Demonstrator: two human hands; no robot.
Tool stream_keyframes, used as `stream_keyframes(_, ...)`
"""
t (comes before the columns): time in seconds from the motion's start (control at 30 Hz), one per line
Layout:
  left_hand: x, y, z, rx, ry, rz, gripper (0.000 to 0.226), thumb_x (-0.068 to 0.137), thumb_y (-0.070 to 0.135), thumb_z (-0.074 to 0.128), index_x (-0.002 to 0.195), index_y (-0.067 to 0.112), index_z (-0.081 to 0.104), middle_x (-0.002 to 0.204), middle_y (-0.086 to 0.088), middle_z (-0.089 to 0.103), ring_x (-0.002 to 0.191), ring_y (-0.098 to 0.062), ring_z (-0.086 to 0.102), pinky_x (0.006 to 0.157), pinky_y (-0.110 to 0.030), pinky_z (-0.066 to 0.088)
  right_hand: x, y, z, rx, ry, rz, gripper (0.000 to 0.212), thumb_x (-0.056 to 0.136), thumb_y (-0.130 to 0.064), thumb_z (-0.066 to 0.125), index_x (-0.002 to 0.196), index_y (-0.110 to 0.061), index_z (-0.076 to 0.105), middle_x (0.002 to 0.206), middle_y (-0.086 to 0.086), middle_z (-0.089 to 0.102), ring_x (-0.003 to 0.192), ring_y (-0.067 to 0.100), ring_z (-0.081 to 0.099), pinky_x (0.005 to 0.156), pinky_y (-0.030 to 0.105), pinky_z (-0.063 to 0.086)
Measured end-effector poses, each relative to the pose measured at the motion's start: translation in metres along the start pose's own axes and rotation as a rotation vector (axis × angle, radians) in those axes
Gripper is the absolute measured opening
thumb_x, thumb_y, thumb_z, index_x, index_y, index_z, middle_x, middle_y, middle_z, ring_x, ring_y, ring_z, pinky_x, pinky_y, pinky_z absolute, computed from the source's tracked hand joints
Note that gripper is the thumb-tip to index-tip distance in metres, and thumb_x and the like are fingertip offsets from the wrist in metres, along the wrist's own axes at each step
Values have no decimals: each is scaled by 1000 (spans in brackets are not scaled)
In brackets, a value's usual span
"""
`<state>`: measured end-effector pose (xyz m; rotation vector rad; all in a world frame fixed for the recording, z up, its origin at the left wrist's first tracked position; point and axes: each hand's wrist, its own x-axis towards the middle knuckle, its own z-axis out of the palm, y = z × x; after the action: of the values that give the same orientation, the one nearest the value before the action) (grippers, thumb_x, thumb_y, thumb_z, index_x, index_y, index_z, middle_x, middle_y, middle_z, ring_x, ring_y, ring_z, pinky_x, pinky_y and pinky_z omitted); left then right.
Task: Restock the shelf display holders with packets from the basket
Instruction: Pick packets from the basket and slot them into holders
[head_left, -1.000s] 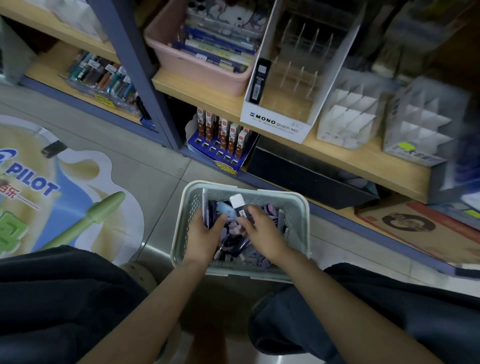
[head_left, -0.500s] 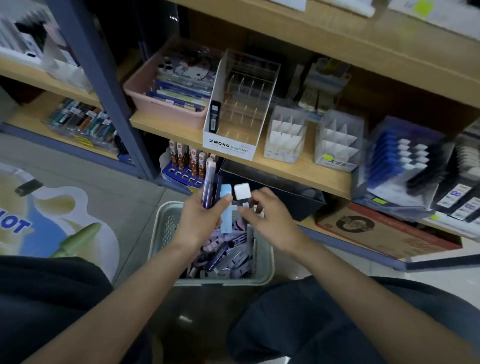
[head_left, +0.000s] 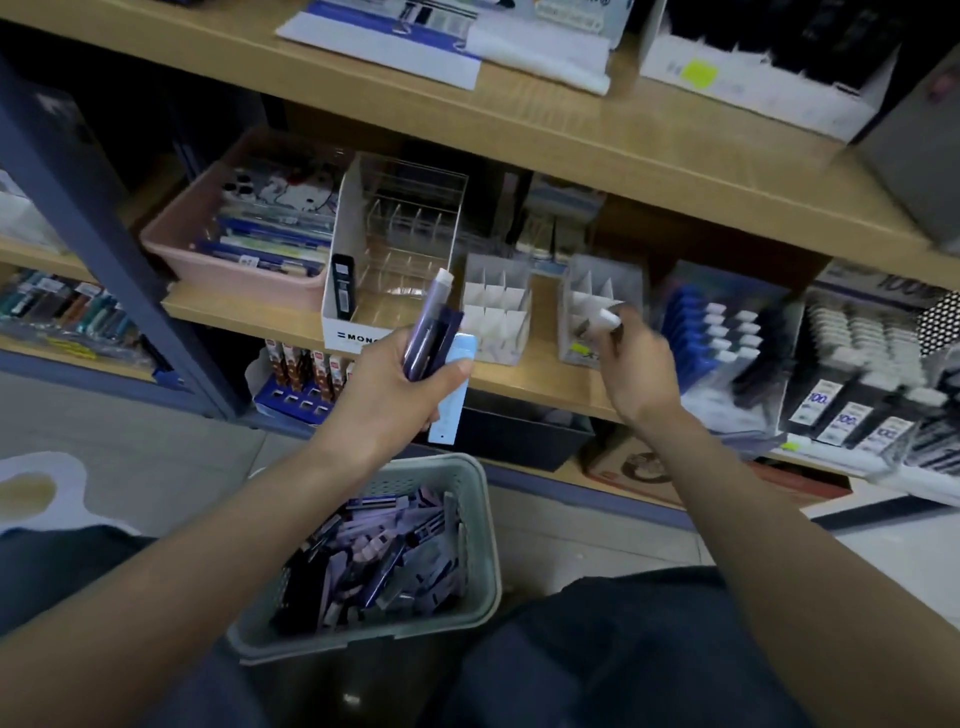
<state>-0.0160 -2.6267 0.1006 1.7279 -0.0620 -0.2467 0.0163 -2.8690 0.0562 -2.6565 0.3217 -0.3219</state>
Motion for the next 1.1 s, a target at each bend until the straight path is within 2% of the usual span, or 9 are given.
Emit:
stream_keyframes(0.1,7,1,6,7,-28,-5,22,88,17,62,72,18,48,60,-2,44,39,1,43,43,-9,37,-1,1,2,-83,-57,-29,26,98,-21,42,122,-11,46,94,20,64,86,40,60,68,43,48)
stream_keyframes(0.3,16,1,9,7,-77,14,19,89,17,62,74,24,51,60,0,47,41,2,46,44,-8,38,-19,-9,-1,-98,-92,-91,26,100,-29,41,116,-10,47,80,11,60,78,36,60,58,34,40)
stream_keyframes(0.4,20,-1,10,-14,-59,0,18,88,17,62,74,21,51,60,0,47,41,2,46,44,-8,38,-17,-13,-5,10,3,-69,27,101,-30,38,110,-8,49,88,12,61,80,31,58,63,34,41)
stream_keyframes(0.53,29,-2,14,-56,-44,-19,11,89,18,61,80,20,55,60,2,46,40,3,45,44,-7,38,6,-12,-3,151,191,-84,26,100,-21,43,108,1,55,106,19,54,92,24,50,71,18,27)
stream_keyframes(0.6,34,-4,18,-65,-50,-33,3,89,19,61,88,17,58,60,2,46,40,2,45,45,-8,38,18,-8,1,194,194,-59,21,98,-20,46,109,-4,56,104,15,58,89,21,53,72,22,35)
stream_keyframes(0.73,43,-12,26,-57,-42,-89,16,89,22,61,101,11,59,62,2,48,39,2,45,44,-8,39,37,-1,11,196,165,-36,19,95,-21,52,112,-11,53,95,10,65,85,23,62,72,39,51)
stream_keyframes(0.87,47,-13,32,-82,-42,-115,16,89,22,62,101,12,60,61,2,48,39,1,44,44,-9,39,50,4,17,17,89,-115,26,96,-25,50,115,-12,62,110,10,59,103,25,53,85,28,39)
stream_keyframes(0.97,48,-14,33,-104,-45,-109,16,89,22,62,100,11,59,61,1,48,38,1,43,44,-10,39,60,7,22,-97,101,-181,24,93,-21,54,112,-13,67,121,9,55,112,28,45,96,34,35)
stream_keyframes(1.1,48,-14,35,-119,-39,-107,19,88,22,62,102,10,58,62,-1,47,38,0,43,43,-10,39,69,2,23,-12,28,-91,16,92,-22,57,106,-19,63,111,1,63,106,20,55,90,35,42)
